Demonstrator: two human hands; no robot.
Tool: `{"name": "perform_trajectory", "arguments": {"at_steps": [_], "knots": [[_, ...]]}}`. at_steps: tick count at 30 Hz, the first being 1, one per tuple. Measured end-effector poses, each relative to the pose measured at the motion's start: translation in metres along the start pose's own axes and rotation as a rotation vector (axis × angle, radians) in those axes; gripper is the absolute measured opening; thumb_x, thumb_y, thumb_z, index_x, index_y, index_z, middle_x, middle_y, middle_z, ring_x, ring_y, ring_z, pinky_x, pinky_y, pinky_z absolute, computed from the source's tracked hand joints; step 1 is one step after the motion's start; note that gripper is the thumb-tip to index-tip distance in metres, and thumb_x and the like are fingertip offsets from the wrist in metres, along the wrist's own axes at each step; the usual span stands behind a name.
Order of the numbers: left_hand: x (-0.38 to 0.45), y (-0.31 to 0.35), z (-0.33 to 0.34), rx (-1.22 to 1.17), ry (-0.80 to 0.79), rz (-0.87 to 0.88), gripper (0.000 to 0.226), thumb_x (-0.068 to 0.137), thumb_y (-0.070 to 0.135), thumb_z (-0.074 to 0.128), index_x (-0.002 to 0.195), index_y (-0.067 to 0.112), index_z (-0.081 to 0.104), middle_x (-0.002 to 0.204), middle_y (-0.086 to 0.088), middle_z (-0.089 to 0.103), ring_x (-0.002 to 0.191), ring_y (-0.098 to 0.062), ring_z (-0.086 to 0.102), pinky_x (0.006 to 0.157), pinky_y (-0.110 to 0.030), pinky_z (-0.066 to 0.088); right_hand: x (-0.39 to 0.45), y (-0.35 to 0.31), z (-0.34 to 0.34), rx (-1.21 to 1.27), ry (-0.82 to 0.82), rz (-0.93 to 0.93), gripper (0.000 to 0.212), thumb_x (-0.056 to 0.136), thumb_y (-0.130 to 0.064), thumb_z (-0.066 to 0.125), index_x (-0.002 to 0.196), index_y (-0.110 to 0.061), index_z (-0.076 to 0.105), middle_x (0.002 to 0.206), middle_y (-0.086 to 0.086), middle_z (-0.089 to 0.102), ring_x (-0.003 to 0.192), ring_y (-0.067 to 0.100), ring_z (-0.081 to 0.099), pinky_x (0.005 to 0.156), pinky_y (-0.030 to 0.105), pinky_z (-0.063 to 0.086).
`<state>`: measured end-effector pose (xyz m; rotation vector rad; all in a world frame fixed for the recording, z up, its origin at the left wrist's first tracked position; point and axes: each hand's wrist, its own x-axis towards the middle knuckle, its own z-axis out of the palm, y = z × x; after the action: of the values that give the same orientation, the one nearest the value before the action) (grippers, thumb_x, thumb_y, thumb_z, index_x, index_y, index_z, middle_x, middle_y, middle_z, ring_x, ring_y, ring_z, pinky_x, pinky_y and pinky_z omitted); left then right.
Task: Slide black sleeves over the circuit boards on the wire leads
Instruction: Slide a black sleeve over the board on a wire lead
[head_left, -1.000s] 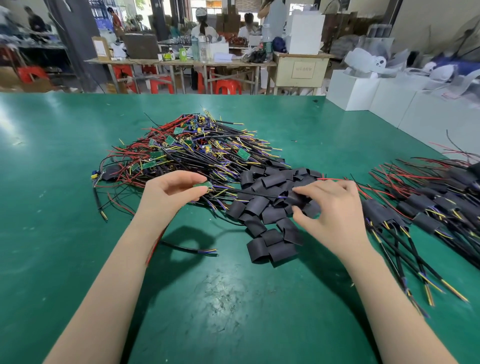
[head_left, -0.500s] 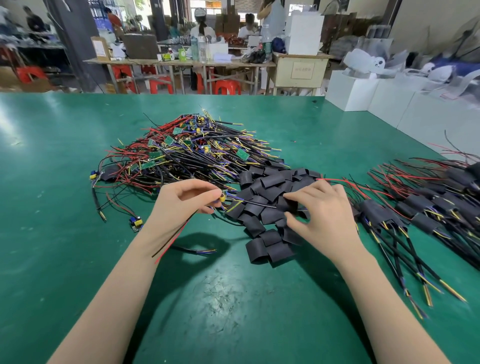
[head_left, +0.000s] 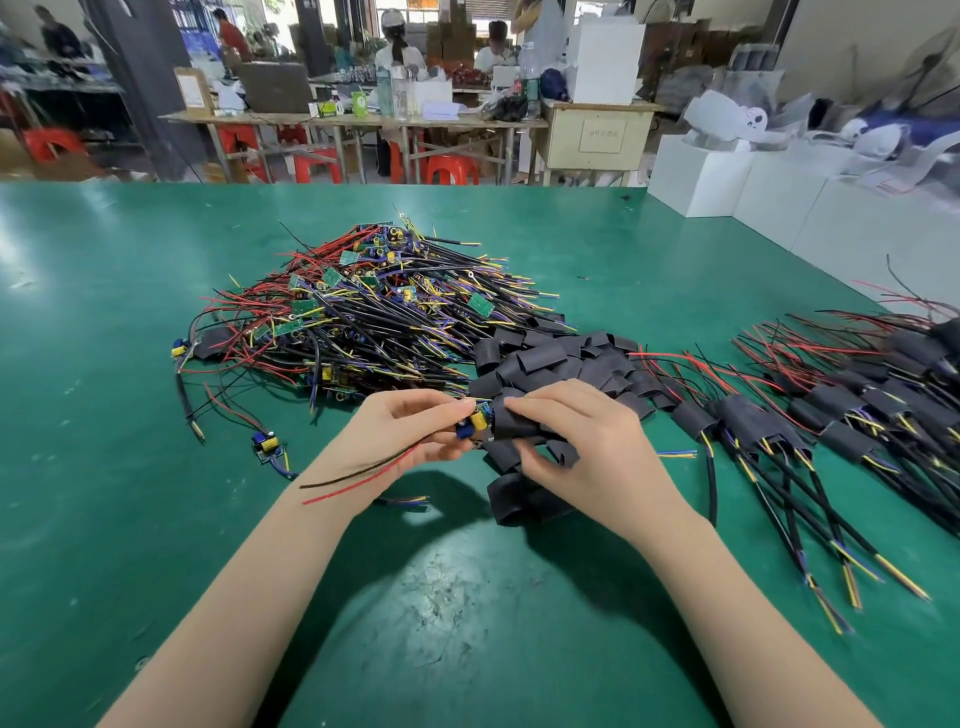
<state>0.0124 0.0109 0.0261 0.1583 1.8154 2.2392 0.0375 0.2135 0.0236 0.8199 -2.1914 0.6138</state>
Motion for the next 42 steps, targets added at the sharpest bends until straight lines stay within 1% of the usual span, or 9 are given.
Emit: {"name": "perform_trajectory", "arguments": {"at_steps": [4, 7, 11, 13, 16, 20, 27, 33, 42], "knots": [[0.0023, -0.0007, -0.0039, -0.034, -0.004, -0.086, 0.025, 0.052, 0.026, 0.083, 0.069, 0.010, 0.077, 0.073, -0.016, 0.061, 0.048, -0.013, 0.059, 0.049, -0.019, 0.051, -0.0004, 0.0012, -0.0023, 0.052, 0.018, 0.011, 0.024, 0.076, -0.006, 0.071, 0.100, -0.003, 0.072, 0.092, 0.006, 0.068, 0.083, 0.022, 0.062, 0.079, 0.028, 0.051], [0.0029, -0.0025, -0.0067, -0.038, -0.041, -0.130, 0.027, 0.053, 0.026, 0.085, 0.072, 0.008, 0.076, 0.088, -0.024, 0.057, 0.048, -0.011, 0.057, 0.049, -0.018, 0.051, -0.0009, 0.0012, -0.0011, 0.058, 0.020, 0.014, 0.025, 0.077, -0.007, 0.071, 0.101, -0.003, 0.072, 0.093, 0.006, 0.068, 0.085, 0.022, 0.063, 0.080, 0.029, 0.051], [0.0012, -0.0023, -0.0055, -0.003, -0.060, -0.112, 0.026, 0.055, 0.027, 0.083, 0.073, 0.009, 0.076, 0.084, -0.018, 0.062, 0.050, -0.011, 0.055, 0.053, -0.017, 0.051, -0.0018, 0.0015, -0.0007, 0.039, 0.020, 0.001, 0.025, 0.077, -0.009, 0.070, 0.101, -0.003, 0.073, 0.093, 0.006, 0.070, 0.081, 0.023, 0.065, 0.075, 0.033, 0.054], [0.0007, -0.0025, -0.0047, 0.045, -0.059, -0.078, 0.022, 0.060, 0.027, 0.081, 0.074, 0.011, 0.077, 0.079, -0.012, 0.064, 0.055, -0.010, 0.056, 0.056, -0.017, 0.051, -0.0023, 0.0023, -0.0010, 0.034, 0.014, -0.001, 0.025, 0.076, -0.009, 0.071, 0.101, -0.005, 0.074, 0.092, 0.005, 0.071, 0.079, 0.022, 0.066, 0.072, 0.033, 0.055], [-0.0008, -0.0036, -0.0035, 0.138, -0.086, -0.012, 0.016, 0.067, 0.028, 0.076, 0.078, 0.017, 0.077, 0.082, -0.002, 0.071, 0.072, -0.009, 0.067, 0.065, -0.019, 0.055, -0.0031, 0.0024, -0.0005, 0.052, 0.002, 0.007, 0.023, 0.075, -0.009, 0.072, 0.098, -0.005, 0.074, 0.089, 0.005, 0.071, 0.076, 0.021, 0.067, 0.066, 0.032, 0.055], [-0.0032, -0.0058, -0.0018, 0.053, -0.140, -0.011, 0.014, 0.068, 0.024, 0.076, 0.080, 0.017, 0.076, 0.091, -0.013, 0.074, 0.085, -0.028, 0.074, 0.069, -0.025, 0.057, -0.0038, 0.0019, -0.0003, 0.069, -0.025, 0.008, 0.023, 0.076, -0.012, 0.071, 0.098, -0.005, 0.074, 0.090, 0.005, 0.070, 0.077, 0.021, 0.066, 0.066, 0.033, 0.054], [-0.0015, -0.0058, 0.0004, 0.006, -0.114, -0.038, 0.025, 0.061, 0.031, 0.082, 0.079, 0.013, 0.077, 0.086, -0.017, 0.074, 0.081, -0.029, 0.074, 0.067, -0.023, 0.057, -0.0015, 0.0006, -0.0018, 0.044, -0.018, -0.015, 0.028, 0.074, -0.006, 0.068, 0.101, -0.002, 0.072, 0.093, 0.008, 0.069, 0.080, 0.027, 0.064, 0.071, 0.035, 0.054], [-0.0023, -0.0017, 0.0007, -0.022, -0.119, -0.094, 0.020, 0.065, 0.027, 0.079, 0.078, 0.011, 0.078, 0.089, -0.020, 0.074, 0.081, -0.025, 0.074, 0.066, -0.022, 0.058, -0.0005, -0.0003, -0.0034, 0.010, -0.007, -0.054, 0.027, 0.073, -0.002, 0.069, 0.100, -0.003, 0.072, 0.093, 0.008, 0.069, 0.077, 0.028, 0.062, 0.070, 0.035, 0.053], [-0.0022, -0.0027, 0.0006, 0.093, -0.088, 0.057, 0.012, 0.064, 0.020, 0.077, 0.075, 0.015, 0.077, 0.080, -0.011, 0.074, 0.072, -0.020, 0.072, 0.069, -0.024, 0.057, -0.0008, -0.0006, -0.0002, 0.011, -0.004, -0.049, 0.023, 0.075, -0.005, 0.069, 0.097, -0.003, 0.073, 0.090, 0.007, 0.070, 0.073, 0.028, 0.062, 0.068, 0.033, 0.053]]}}
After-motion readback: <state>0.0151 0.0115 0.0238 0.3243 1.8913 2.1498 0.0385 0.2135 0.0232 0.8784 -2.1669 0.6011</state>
